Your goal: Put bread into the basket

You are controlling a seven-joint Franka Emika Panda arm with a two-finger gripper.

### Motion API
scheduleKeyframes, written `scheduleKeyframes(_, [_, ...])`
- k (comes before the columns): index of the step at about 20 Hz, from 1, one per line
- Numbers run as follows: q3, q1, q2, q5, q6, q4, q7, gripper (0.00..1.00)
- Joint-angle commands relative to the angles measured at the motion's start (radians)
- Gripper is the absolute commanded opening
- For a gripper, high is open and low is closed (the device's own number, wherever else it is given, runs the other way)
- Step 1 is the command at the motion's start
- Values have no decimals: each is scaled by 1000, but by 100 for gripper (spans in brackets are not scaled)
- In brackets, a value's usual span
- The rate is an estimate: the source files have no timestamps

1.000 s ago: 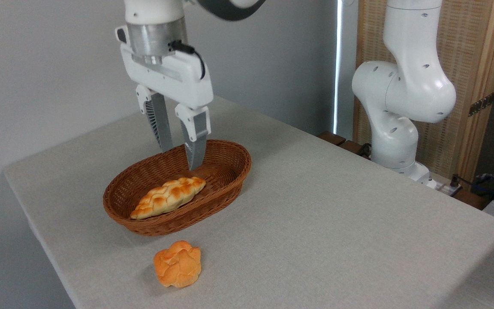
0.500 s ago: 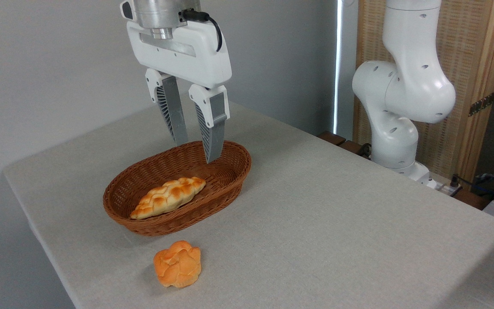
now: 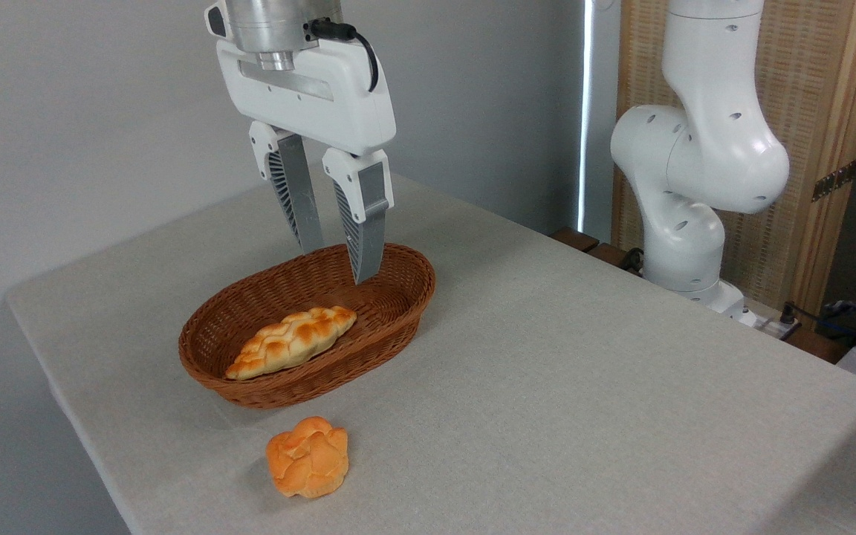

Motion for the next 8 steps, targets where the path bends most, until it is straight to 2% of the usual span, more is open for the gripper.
scheduleKeyframes(1, [7, -7, 7, 7, -31, 23, 9, 100])
scheduleKeyframes(8, [7, -5, 7, 5, -31, 23, 8, 100])
